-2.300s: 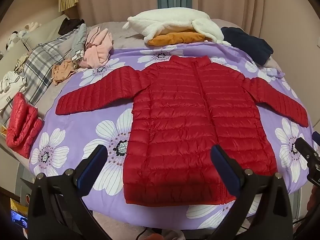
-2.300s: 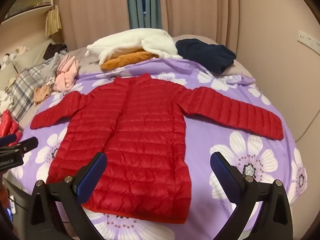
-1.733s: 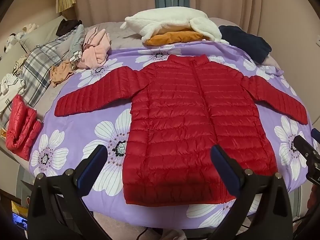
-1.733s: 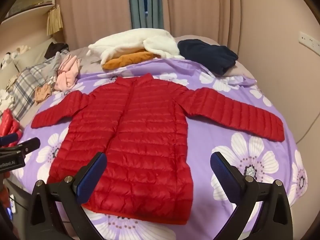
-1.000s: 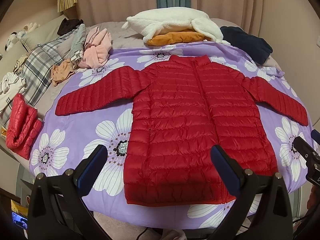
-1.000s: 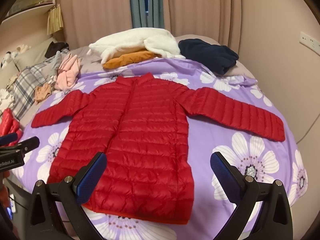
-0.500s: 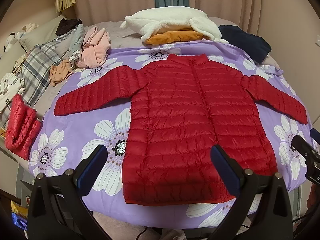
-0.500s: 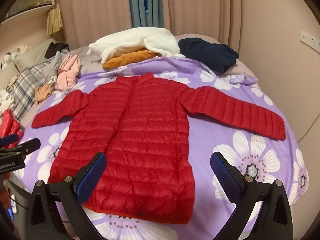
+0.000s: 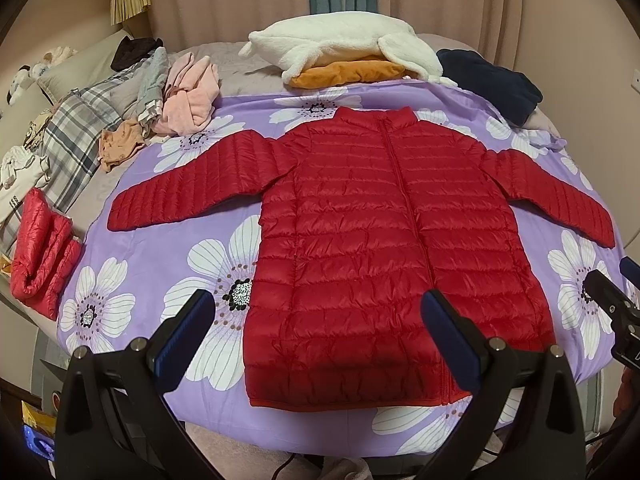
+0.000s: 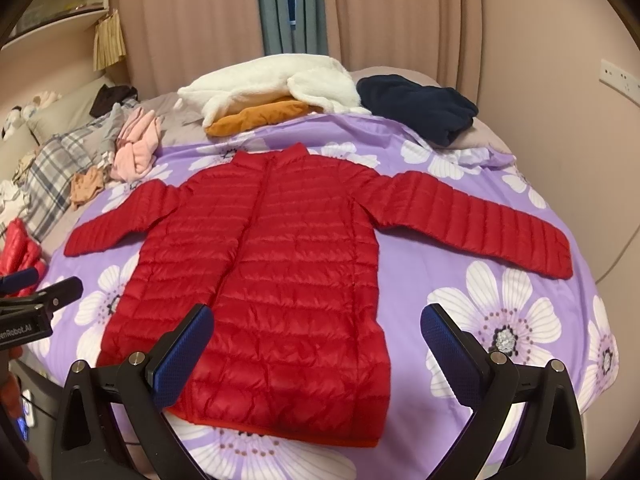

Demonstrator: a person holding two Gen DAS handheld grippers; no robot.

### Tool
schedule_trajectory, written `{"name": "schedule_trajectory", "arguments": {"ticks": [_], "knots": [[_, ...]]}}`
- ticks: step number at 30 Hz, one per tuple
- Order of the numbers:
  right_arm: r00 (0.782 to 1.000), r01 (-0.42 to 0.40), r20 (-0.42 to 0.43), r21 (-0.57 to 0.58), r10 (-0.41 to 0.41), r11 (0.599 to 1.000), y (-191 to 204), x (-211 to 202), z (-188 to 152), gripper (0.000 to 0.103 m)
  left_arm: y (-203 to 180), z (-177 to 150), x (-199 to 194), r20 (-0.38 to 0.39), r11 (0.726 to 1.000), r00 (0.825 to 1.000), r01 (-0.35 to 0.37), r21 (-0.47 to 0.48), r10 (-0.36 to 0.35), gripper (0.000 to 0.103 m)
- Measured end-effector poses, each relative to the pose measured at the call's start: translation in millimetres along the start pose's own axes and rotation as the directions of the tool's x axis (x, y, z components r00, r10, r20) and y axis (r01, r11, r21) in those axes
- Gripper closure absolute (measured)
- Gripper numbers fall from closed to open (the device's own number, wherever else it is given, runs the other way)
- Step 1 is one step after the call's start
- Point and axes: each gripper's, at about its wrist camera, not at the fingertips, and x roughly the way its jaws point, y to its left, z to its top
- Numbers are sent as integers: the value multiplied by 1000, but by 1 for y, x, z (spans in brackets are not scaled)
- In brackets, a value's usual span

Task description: Fold large clothes

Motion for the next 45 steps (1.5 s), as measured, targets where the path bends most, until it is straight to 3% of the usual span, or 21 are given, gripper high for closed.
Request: {"name": "schedule_trajectory", "arguments": {"ticks": [25, 27, 29, 31, 34, 37, 39, 45], "knots": [[1000, -10, -16, 23, 11, 1000, -2, 4, -2, 1, -4, -2, 7, -18, 1000, 1000, 1, 12, -1, 0], [999, -25, -20, 36, 26, 999, -7, 8, -2, 1, -4, 0, 10, -20, 1000, 1000, 12, 7, -12, 0], [995, -92, -25, 84, 94, 992, -17, 15, -3, 1, -2, 2, 14, -21, 999, 999, 42, -14, -43, 0], [981, -183, -28, 173, 191, 968, -34, 26, -5, 1, 4, 4, 26, -44, 991, 992, 118, -64, -121, 0], [965, -241, -20, 316, 261, 918, -64, 45, -12, 1, 12, 4, 47, -87, 970, 974, 195, -149, -209, 0], [971, -224, 14, 408, 240, 885, -96, 58, -22, 1, 27, 0, 72, -108, 932, 955, 237, -273, -275, 0], [973, -217, 33, 470, 229, 855, -118, 63, -28, 1, 36, -1, 80, -96, 909, 952, 243, -339, -291, 0], [984, -175, 87, 669, 158, 723, -199, 82, -41, 1, 57, 2, 99, -53, 843, 942, 272, -464, -333, 0]]}}
